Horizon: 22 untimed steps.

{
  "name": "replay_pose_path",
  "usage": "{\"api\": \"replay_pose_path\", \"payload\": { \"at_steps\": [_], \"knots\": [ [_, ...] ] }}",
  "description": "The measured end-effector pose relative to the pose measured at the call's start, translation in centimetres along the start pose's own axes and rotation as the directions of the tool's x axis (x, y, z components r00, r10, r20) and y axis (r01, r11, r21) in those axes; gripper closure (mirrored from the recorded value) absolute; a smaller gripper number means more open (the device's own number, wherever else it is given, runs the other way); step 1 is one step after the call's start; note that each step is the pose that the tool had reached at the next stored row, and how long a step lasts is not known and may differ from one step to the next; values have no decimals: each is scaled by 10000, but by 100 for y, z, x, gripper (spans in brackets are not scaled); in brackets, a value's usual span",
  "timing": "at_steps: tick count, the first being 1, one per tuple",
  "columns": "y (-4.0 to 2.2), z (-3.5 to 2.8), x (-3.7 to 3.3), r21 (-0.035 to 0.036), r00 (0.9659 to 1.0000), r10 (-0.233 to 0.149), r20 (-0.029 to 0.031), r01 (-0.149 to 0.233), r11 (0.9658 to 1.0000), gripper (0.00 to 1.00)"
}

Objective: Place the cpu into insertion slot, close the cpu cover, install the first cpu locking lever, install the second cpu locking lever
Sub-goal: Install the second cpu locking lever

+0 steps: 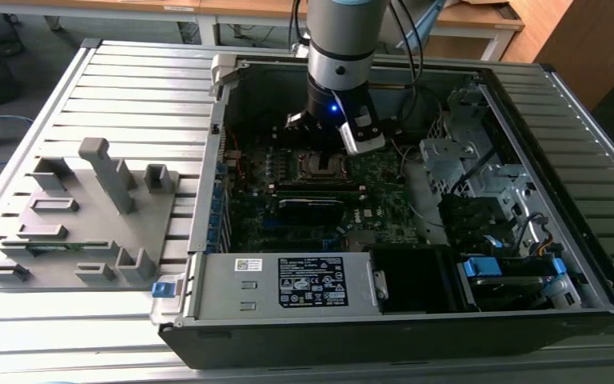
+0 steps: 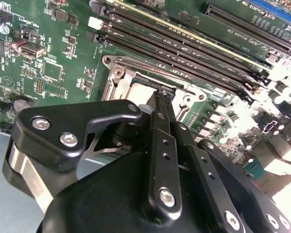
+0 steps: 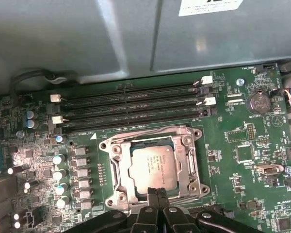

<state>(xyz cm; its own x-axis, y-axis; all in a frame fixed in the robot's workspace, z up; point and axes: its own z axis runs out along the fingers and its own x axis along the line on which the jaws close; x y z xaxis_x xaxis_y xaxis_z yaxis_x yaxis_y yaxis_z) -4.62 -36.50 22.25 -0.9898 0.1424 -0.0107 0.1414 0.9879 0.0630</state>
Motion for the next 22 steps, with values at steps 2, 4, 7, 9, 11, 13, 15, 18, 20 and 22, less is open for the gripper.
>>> {"api": "replay_pose_path", "payload": {
  "at_steps": [2, 4, 7, 9, 11, 13, 15, 18, 20, 22],
  "knots": [
    [1, 4, -1, -28, 9999, -118, -11, 118, 9999, 89],
    [5, 8, -1, -45, 9999, -142, -14, 142, 9999, 89],
    [36, 15, 4, -46, 9999, -143, -15, 143, 9999, 89],
    [50, 21, 6, -47, 9999, -142, -14, 142, 9999, 89],
    [58, 33, 7, -61, 9999, -143, -15, 143, 9999, 89],
    [61, 50, 8, -91, 9999, -145, -20, 145, 9999, 89],
    [61, 69, 10, -110, 9999, -145, -22, 145, 9998, 89],
    [78, 83, 12, -115, 9999, -147, -24, 147, 9998, 89],
    [102, 89, 13, -115, 9999, -159, -25, 159, 9998, 89],
    [118, 95, 13, -116, 9998, -215, -28, 215, 9997, 89]
  ]
}}
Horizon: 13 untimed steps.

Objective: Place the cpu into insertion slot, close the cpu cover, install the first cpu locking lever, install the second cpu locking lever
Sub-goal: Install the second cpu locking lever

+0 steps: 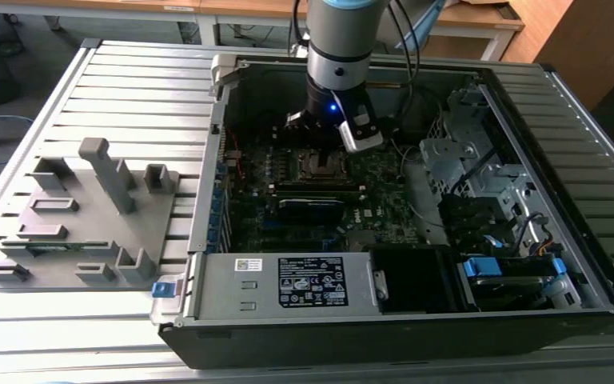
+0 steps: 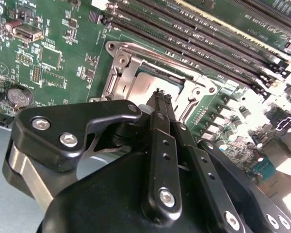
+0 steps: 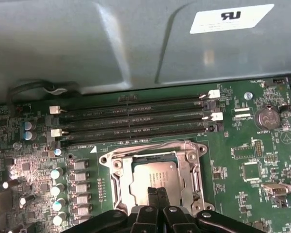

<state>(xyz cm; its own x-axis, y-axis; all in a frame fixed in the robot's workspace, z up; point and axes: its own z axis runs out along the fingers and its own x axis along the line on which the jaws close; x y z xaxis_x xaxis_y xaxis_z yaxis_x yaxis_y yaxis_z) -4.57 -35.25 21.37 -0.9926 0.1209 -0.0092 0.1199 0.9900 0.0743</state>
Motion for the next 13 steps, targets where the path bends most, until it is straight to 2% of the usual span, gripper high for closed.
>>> {"api": "replay_pose_path", "payload": {
  "at_steps": [6, 13],
  "knots": [
    [4, 19, 0, -5, 9986, -525, -39, 525, 9986, 89],
    [18, 26, -11, -7, 9979, -640, -48, 640, 9979, 89]
  ]
}}
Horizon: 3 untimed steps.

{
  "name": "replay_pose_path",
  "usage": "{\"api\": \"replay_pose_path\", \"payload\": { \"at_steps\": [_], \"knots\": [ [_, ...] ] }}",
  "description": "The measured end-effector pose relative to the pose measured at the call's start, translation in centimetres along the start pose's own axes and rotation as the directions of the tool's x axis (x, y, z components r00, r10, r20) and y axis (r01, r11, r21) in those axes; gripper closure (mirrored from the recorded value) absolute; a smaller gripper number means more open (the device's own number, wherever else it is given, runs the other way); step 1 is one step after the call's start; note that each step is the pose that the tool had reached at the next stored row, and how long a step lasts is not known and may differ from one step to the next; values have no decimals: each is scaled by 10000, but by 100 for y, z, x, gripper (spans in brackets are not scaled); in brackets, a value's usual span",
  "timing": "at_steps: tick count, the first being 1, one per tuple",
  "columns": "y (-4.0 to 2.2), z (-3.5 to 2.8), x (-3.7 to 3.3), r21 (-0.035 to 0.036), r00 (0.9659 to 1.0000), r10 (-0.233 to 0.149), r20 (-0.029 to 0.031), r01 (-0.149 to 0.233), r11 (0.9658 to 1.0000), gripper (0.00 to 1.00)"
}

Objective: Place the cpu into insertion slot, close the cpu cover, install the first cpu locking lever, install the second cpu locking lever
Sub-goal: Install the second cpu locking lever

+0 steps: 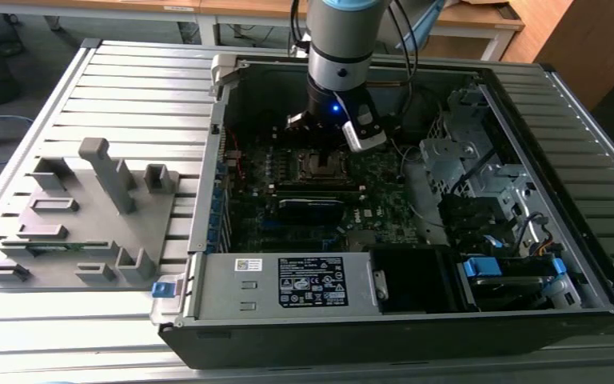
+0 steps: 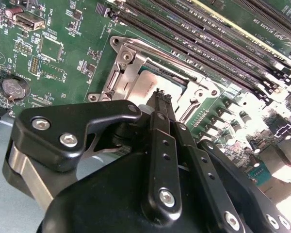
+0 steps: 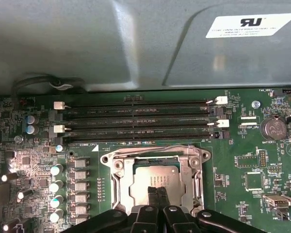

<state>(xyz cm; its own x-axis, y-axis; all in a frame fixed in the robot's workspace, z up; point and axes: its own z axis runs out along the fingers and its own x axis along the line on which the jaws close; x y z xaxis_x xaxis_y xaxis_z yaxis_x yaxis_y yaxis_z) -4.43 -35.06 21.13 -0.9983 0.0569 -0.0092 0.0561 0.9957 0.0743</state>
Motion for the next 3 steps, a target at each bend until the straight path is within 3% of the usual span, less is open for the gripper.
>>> {"api": "replay_pose_path", "payload": {
  "at_steps": [3],
  "knots": [
    [0, 1, 0, 0, 10000, 0, 1, 0, 10000, 89]
  ]
}}
